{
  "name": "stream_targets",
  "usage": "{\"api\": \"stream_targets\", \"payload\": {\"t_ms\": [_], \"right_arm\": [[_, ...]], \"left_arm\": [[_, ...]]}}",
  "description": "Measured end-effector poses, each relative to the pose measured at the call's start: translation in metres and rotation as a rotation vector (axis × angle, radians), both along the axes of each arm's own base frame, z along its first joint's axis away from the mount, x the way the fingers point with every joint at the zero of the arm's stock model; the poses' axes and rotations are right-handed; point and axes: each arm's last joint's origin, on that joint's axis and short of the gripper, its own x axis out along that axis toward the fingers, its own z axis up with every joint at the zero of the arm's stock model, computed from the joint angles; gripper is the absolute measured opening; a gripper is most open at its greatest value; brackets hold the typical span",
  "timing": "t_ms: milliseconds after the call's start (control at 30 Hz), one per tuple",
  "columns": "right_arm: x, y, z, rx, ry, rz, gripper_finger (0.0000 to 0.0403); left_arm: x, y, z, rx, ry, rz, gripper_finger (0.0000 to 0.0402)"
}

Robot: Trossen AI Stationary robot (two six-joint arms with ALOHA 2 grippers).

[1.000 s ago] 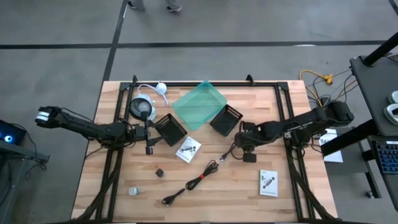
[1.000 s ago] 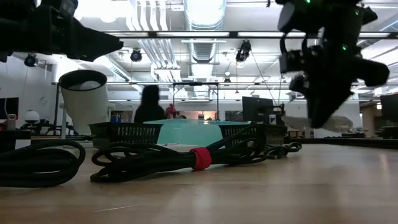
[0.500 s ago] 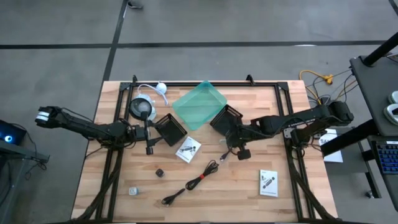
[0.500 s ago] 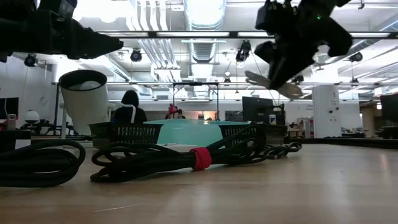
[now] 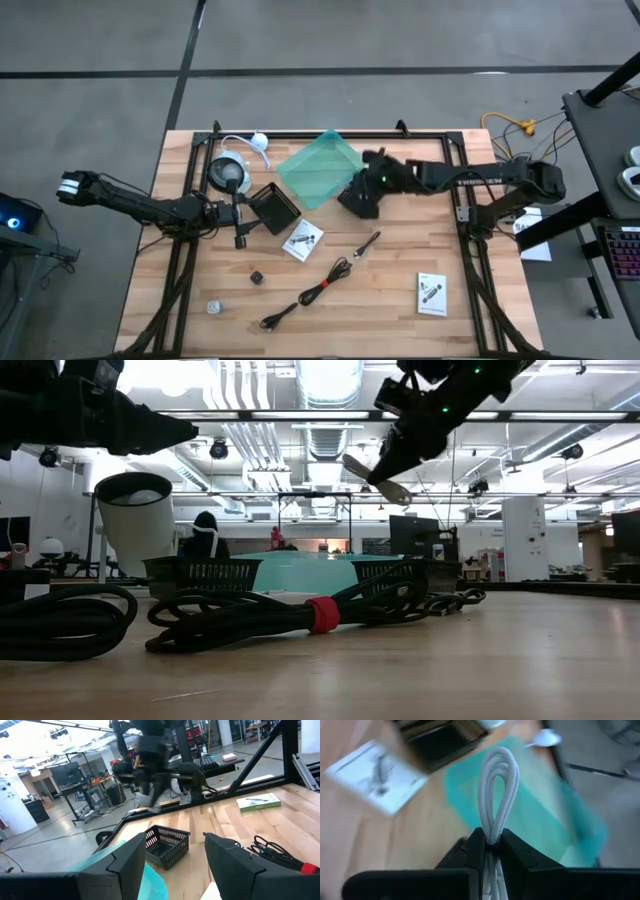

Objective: Pick and place items into bin
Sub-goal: Put the white charger cable into the green bin

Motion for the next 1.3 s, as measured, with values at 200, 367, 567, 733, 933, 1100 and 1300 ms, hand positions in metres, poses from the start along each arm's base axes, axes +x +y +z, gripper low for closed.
{"api": "stream_targets", "payload": {"t_ms": [200,367,567,733,933,1100,1300], "right_arm": [[-0.002,-0.034,0.009,0.143,-0.162,-0.065,0.0029],[-0.006,-0.055,0.014,0.179,-0.243,-0.144,0.0029],[-0.008,-0.078,0.022,0.243,-0.403,-0.269,0.0029],[0.003,-0.095,0.010,0.230,-0.448,-0.297,0.0029],[0.029,-0.115,-0.015,0.255,-0.316,-0.326,0.0029],[0.054,-0.135,-0.028,0.295,-0.160,-0.361,0.0029],[0.073,-0.154,-0.030,0.342,-0.020,-0.402,0.0029]], "left_arm": [[0.000,0.000,0.000,0.000,0.000,0.000,0.0189],[0.000,0.000,0.000,0.000,0.000,0.000,0.0189],[0.000,0.000,0.000,0.000,0.000,0.000,0.0189],[0.000,0.000,0.000,0.001,0.000,0.000,0.0189],[0.000,0.000,0.000,0.001,0.000,0.000,0.0189],[0.000,0.000,-0.001,0.001,0.003,0.000,0.0189],[0.000,0.000,-0.001,0.001,0.003,0.000,0.0189]]}}
